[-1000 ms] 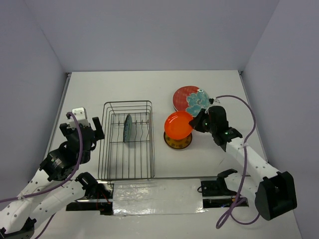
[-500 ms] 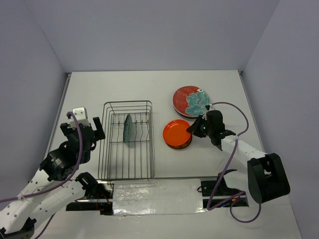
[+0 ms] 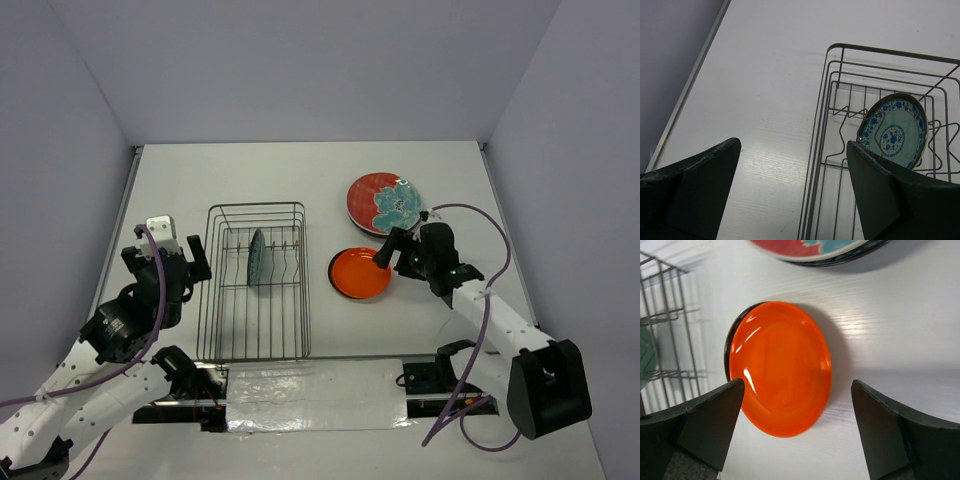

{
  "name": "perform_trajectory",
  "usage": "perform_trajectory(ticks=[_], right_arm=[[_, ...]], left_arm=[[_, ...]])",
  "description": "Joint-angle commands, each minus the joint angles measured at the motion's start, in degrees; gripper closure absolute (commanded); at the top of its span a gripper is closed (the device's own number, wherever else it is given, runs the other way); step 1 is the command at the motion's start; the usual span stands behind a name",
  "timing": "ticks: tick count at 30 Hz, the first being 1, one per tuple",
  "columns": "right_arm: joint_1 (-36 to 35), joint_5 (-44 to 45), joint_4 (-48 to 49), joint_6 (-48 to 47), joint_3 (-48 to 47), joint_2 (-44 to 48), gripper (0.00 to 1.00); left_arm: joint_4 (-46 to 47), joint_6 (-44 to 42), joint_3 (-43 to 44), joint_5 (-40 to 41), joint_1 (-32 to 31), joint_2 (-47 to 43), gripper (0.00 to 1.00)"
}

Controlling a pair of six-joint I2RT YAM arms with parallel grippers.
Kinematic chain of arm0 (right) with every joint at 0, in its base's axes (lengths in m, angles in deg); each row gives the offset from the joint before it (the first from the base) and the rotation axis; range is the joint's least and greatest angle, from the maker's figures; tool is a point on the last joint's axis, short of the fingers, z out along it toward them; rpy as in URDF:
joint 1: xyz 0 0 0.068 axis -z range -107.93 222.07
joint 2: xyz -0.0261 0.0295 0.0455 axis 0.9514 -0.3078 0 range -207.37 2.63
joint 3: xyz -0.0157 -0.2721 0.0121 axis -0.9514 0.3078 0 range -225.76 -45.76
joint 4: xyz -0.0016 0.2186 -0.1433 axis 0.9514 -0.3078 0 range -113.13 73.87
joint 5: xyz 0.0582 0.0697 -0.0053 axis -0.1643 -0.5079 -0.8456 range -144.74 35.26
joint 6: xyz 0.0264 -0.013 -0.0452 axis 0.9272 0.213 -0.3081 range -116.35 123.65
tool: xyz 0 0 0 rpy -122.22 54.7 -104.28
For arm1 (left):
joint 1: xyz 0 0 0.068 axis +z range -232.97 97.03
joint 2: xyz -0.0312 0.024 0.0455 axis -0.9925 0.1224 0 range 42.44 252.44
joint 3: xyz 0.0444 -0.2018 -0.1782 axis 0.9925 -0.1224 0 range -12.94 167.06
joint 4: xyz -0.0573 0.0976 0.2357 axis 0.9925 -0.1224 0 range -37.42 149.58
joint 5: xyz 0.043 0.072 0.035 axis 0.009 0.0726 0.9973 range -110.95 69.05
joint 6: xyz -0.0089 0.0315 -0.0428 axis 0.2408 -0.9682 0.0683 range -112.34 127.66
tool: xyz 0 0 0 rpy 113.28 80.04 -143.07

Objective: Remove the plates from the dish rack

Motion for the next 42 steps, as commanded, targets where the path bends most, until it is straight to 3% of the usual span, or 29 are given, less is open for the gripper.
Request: perform_trajectory(ticks=[1,2,5,7,14,17,19,24,28,34,42], right_arm=[[-3.4,14.9,-14.1,-2.9,-7.2,2.9,0.05],[-4.3,19.6,-15.8,-3.5,-8.5,3.4,0.02],[-5.7,20.5,-20.8,-5.4,-12.0,1.2,0.00],[-8.4,26.5,-24.3,-3.6,-14.5,0.4,0.00],[-31.1,32.8,-24.9,3.1,-26.0,1.4,0.00],[-42.6,38.8,-26.2,5.1,-37.4,-4.5,0.00],[-45.7,42.0,-28.8,5.1,-43.2,-11.7,0.00],[-52.9,52.9,-41.7,7.4,-68.4,-29.4,0.00],[-53.5,55.2,-45.5,8.0,-83.1,-40.8,0.00],[-53.1,49.9,-38.4,5.6,-85.5,-48.0,0.00],[-51.4,45.2,-37.8,5.0,-89.2,-57.5,0.00]], left_arm=[[2.1,-1.2,0.0,0.0,0.0,0.1,0.00],[2.1,-1.1,0.0,-0.2,0.0,0.2,0.00],[2.4,-1.3,-0.1,-0.2,0.0,0.1,0.01],[2.0,-1.2,0.0,0.0,0.0,0.2,0.00],[1.2,-0.1,0.3,1.7,0.0,0.2,0.00],[0.5,1.0,0.5,3.0,0.0,0.2,0.00],[0.1,1.4,0.6,3.8,0.0,0.2,0.00],[-0.9,2.9,0.7,5.5,0.0,-0.1,0.00],[-0.9,3.3,0.7,6.1,0.0,-0.5,0.00],[-0.9,3.4,0.7,6.5,-0.1,-0.5,0.00],[-0.4,2.6,0.7,5.7,0.0,-0.4,0.01]])
